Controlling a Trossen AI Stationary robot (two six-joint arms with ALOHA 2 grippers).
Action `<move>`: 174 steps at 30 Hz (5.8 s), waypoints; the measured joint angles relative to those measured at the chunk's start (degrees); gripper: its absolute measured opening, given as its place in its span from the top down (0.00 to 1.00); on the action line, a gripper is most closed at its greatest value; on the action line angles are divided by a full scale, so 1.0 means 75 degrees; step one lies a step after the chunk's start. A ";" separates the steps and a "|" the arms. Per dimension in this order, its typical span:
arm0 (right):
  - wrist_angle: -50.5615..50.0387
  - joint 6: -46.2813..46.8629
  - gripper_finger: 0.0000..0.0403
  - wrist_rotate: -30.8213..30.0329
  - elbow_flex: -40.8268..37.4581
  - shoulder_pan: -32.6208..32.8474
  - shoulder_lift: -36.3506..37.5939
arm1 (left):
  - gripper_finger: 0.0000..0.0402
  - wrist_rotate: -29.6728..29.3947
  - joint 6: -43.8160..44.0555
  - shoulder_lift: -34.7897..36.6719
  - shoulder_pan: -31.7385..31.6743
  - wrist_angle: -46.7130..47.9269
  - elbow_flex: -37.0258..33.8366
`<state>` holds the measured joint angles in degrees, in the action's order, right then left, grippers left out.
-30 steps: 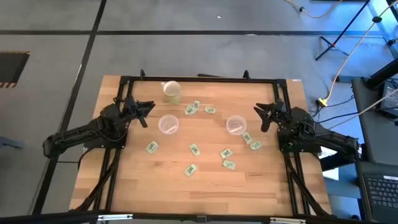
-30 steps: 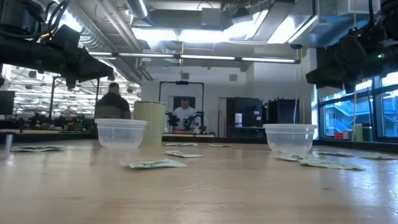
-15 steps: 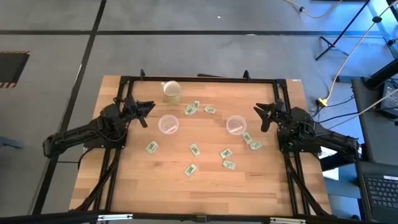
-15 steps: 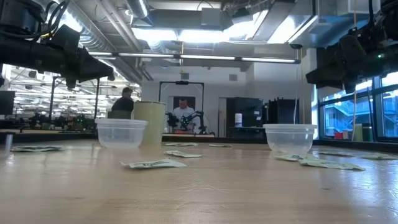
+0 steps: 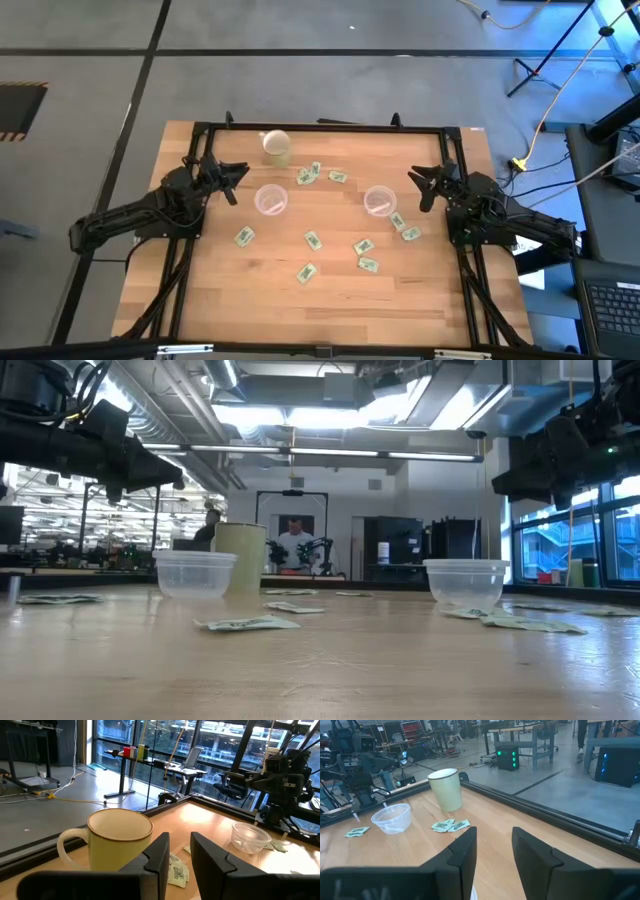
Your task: Pick and place Stevia / Truvia into bins
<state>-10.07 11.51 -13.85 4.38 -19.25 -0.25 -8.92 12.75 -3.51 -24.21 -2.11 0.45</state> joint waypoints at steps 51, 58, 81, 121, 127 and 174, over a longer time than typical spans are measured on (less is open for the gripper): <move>0.0345 0.0550 0.68 -0.0003 0.0000 0.0001 0.0003 | 0.82 -0.0001 0.0000 0.0000 0.0000 0.0000 0.0003; 0.0110 0.0843 0.68 0.0138 0.0000 0.0001 0.0003 | 0.82 -0.0001 0.0000 0.0000 -0.0003 0.0000 0.0000; -0.2069 0.2178 0.68 0.2419 0.2358 0.0638 -0.4112 | 0.82 -0.0004 0.0000 -0.0003 0.0000 -0.0006 0.0003; -0.4160 -0.0151 0.68 0.1518 0.4733 0.1845 -1.0393 | 0.82 -0.0001 0.0000 0.0000 0.0000 -0.0032 0.0003; -0.4144 -0.0160 0.68 0.1521 0.4730 0.1842 -1.0825 | 0.82 -0.0003 0.0000 0.0000 -0.0001 -0.0032 0.0003; -0.4964 0.0825 0.94 0.1371 0.5941 0.2452 -0.9216 | 0.82 -0.0001 0.0000 -0.0001 0.0000 -0.0032 0.0002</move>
<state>-47.29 17.69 -3.57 48.94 -0.86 -69.37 -8.93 12.75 -3.51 -24.21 -2.35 0.46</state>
